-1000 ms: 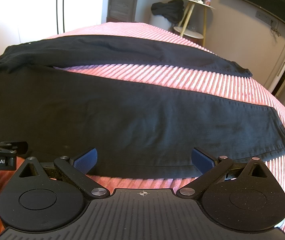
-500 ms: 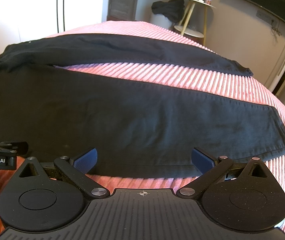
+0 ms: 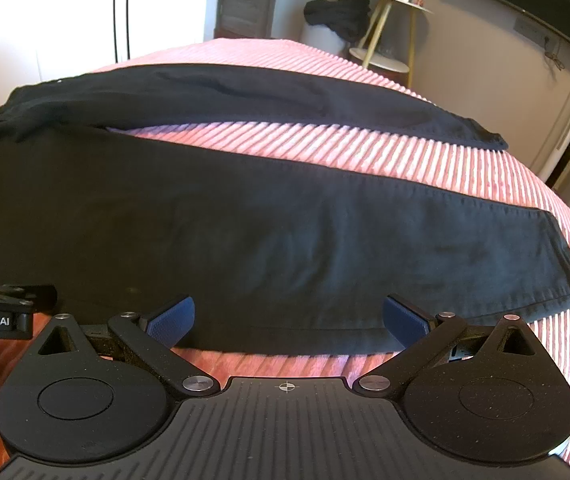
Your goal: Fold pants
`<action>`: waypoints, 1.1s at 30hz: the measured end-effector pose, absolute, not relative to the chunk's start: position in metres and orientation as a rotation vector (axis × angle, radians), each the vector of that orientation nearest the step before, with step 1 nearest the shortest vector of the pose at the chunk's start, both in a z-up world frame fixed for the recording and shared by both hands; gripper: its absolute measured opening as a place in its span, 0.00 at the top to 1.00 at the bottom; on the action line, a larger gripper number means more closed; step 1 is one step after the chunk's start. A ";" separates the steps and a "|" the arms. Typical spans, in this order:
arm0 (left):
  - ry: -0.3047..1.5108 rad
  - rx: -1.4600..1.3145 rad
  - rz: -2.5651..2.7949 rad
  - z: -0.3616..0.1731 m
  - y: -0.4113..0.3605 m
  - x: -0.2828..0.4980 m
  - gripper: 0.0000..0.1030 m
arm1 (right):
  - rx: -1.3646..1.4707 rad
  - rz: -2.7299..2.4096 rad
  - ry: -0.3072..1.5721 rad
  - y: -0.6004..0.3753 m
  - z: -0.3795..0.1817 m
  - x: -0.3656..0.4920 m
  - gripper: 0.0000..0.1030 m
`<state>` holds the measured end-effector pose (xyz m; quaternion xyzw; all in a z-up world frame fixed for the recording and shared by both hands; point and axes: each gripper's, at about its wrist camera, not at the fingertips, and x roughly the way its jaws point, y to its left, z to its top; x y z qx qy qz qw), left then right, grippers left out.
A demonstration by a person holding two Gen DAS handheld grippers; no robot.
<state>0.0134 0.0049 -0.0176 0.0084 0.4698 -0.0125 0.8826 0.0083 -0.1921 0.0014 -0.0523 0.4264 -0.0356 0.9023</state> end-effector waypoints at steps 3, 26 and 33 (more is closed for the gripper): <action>0.978 0.017 -0.026 -0.018 0.004 0.013 0.04 | -0.108 -0.073 0.883 -0.192 0.001 0.008 0.00; 0.994 -0.014 -0.022 -0.021 0.009 0.019 0.04 | -0.085 -0.026 0.936 -0.191 0.000 0.015 0.00; 0.992 -0.072 -0.010 -0.015 0.021 0.031 0.04 | 0.095 -0.042 1.010 -0.220 -0.013 0.048 0.00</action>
